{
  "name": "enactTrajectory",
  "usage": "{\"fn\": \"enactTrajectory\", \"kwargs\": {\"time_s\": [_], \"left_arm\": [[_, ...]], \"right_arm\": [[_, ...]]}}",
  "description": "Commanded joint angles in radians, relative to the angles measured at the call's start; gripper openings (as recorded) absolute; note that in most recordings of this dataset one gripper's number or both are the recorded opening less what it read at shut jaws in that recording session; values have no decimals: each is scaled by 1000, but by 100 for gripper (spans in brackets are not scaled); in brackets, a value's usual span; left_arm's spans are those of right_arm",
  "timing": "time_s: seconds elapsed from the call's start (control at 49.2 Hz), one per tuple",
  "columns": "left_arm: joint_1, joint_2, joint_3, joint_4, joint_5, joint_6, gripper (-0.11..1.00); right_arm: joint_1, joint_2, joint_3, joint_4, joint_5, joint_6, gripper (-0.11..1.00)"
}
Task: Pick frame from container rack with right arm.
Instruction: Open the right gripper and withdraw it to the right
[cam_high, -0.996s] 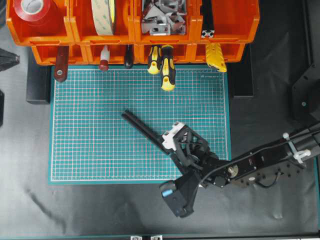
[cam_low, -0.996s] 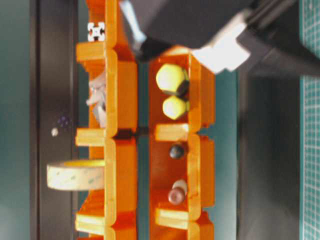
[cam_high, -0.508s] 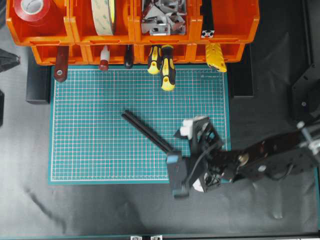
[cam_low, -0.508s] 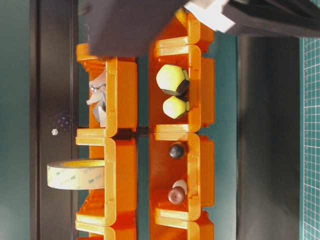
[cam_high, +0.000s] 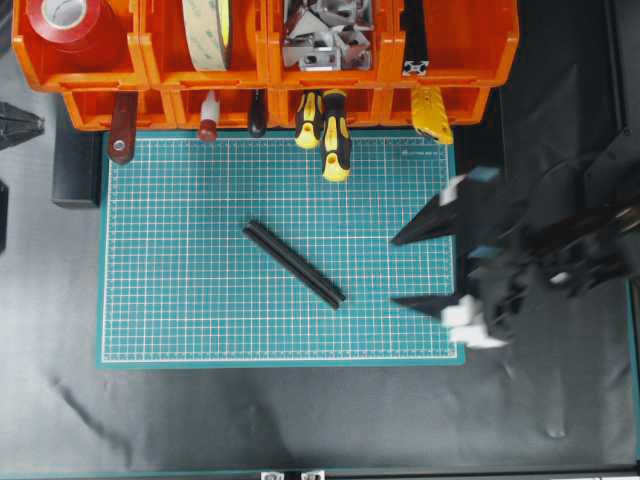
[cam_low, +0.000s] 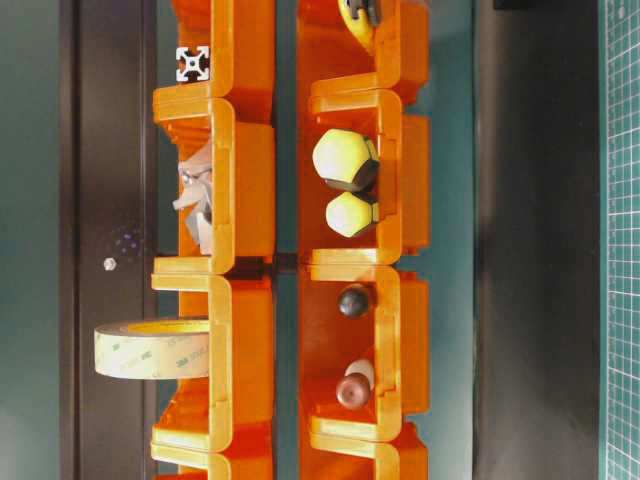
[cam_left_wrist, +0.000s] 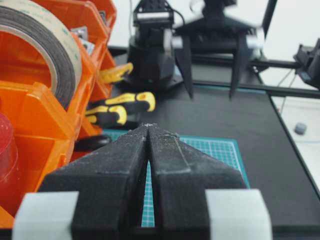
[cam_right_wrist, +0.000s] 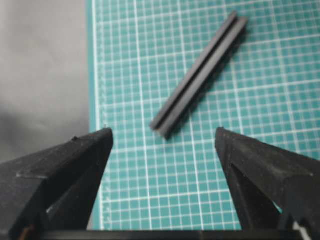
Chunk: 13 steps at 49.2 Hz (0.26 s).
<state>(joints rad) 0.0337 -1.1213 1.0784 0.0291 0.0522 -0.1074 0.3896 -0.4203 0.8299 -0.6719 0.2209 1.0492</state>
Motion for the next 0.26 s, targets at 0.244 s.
{"fn": "enactTrajectory", "kwargs": {"time_s": [0.244], "left_arm": [[2,12,-29,5,5,-2,1]], "right_arm": [[-46,-316,115,-20,-8,-2,79]]}}
